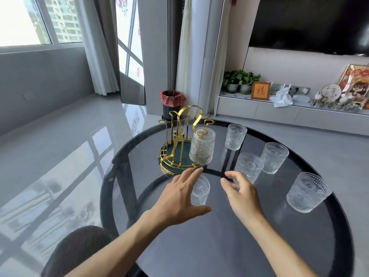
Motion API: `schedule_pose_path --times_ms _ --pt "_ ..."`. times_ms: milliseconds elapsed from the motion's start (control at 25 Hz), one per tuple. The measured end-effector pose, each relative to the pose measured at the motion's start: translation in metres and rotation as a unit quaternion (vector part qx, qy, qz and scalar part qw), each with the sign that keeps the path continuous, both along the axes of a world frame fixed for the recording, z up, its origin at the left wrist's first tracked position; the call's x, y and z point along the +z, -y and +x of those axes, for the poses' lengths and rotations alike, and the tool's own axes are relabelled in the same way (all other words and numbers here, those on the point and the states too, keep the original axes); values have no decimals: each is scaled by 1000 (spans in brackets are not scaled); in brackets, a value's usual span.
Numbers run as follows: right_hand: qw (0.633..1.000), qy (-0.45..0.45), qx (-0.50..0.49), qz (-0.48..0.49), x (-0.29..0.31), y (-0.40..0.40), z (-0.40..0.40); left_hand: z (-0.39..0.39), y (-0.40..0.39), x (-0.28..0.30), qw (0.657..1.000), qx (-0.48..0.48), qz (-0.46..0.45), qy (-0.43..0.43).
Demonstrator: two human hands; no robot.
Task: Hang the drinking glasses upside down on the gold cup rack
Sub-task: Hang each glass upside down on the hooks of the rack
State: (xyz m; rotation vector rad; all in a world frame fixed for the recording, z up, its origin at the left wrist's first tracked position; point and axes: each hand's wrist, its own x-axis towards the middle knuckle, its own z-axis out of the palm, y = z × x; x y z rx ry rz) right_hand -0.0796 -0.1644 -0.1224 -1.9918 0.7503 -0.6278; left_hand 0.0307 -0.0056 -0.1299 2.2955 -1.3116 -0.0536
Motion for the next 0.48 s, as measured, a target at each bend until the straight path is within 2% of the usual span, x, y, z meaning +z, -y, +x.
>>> schedule_pose_path --times_ms 80,200,280,360,400,480 --pt "998 -7 10 69 1 -7 -8 -1 2 0 999 16 -46 9" --pt "973 7 19 232 9 -20 -16 -5 -6 10 981 -26 -183 -63" --pt "912 21 56 406 19 -26 -15 -5 -5 24 954 -55 -273 -108" --pt "822 72 125 551 31 -28 -12 -4 3 45 939 -78 -312 -123" --pt "793 105 147 582 38 -26 -10 -3 7 56 936 -92 -317 -125" --pt "769 171 138 601 53 -21 -2 2 15 75 939 -120 -302 -111"
